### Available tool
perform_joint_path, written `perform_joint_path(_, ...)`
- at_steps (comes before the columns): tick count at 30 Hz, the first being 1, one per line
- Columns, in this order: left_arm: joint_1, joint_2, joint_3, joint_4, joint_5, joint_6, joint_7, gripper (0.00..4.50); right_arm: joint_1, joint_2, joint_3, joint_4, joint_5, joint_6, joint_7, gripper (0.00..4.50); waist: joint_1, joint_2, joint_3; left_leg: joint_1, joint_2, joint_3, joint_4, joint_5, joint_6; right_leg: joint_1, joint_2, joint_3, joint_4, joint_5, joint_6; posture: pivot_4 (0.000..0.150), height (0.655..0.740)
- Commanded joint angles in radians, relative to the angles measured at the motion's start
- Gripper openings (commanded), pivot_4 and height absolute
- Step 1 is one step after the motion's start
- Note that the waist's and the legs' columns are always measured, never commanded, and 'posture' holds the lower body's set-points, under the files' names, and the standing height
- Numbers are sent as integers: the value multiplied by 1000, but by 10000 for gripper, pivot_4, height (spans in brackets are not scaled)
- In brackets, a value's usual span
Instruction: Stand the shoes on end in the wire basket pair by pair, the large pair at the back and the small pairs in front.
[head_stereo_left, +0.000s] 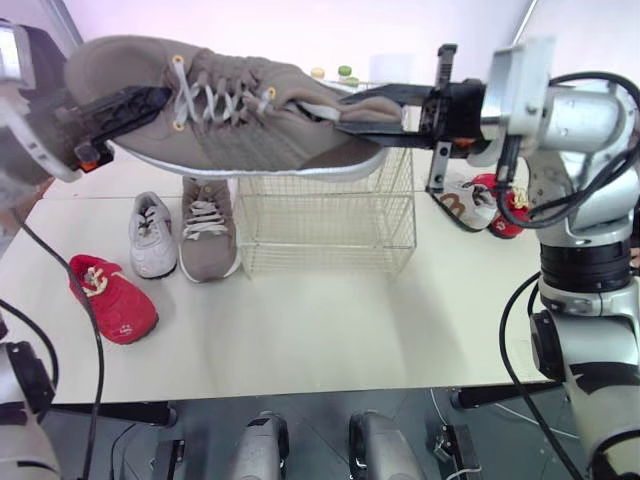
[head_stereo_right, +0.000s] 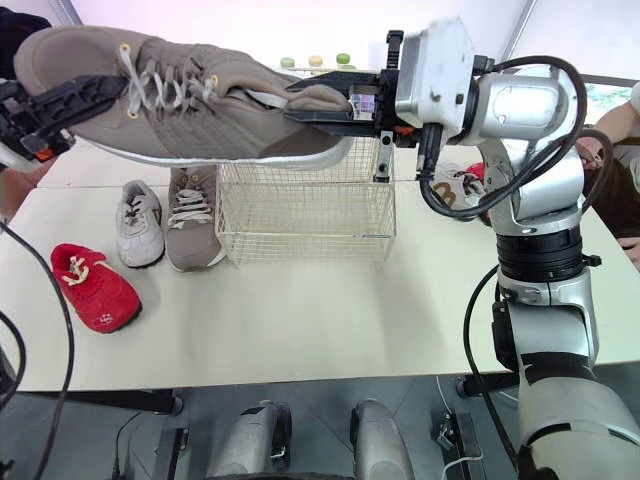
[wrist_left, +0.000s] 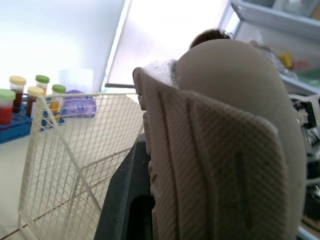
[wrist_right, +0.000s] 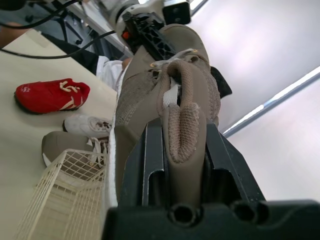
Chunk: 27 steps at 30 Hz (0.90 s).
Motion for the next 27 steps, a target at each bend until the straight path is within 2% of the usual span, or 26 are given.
perform_joint_path(1,-20,-68,133,-45,-122,-18,133,7083,45,6,-160,40,130,187,-158,26261,2,-2,-1,0,0,-1,0,0,0,1,0,0,0,0,0,1500,7400)
perform_joint_path(4,2,-139,188,-90,-169,-51,232,7083,95,64,-259,51,223,275,-306,41326,0,-4,-1,0,0,-1,1,0,0,1,0,0,0,0,0,1500,7400)
perform_joint_path(5,10,-175,199,-116,-178,-75,268,7083,117,97,-294,37,278,320,-363,44539,-1,-4,-1,0,0,-1,1,0,0,2,-1,0,-1,0,0,1500,7400)
perform_joint_path(7,12,-270,203,-179,-137,-174,348,7083,186,192,-332,-8,385,406,-475,44539,0,-4,-1,0,0,-1,1,0,0,1,-1,0,0,1,1,1500,7400)
perform_joint_path(9,-8,-360,215,-215,-125,-272,415,7083,237,275,-324,-39,398,417,-550,44539,-1,-4,-1,1,0,-1,1,0,0,2,-1,0,1,2,2,1500,7400)
perform_joint_path(12,-19,-470,181,-254,-82,-393,441,7083,244,425,-311,-68,454,421,-660,44539,-6,-3,0,2,0,-1,1,0,-1,2,0,0,1,3,1,1500,7400)
perform_joint_path(15,-16,-533,128,-254,-36,-459,431,7083,200,546,-271,-67,478,406,-709,44539,-6,-3,0,1,0,0,1,1,-1,1,0,0,1,4,2,1500,7400)
perform_joint_path(20,-12,-605,74,-262,-36,-498,435,7083,145,622,-210,-3,435,349,-685,44539,2,-4,-1,0,0,-1,1,1,-1,2,1,0,0,4,2,1500,7400)
perform_joint_path(27,35,-667,11,-295,-25,-506,473,7083,54,649,-177,127,375,234,-605,44539,-2,-4,-1,0,-1,-2,1,0,0,2,1,-1,-2,4,3,1500,7400)
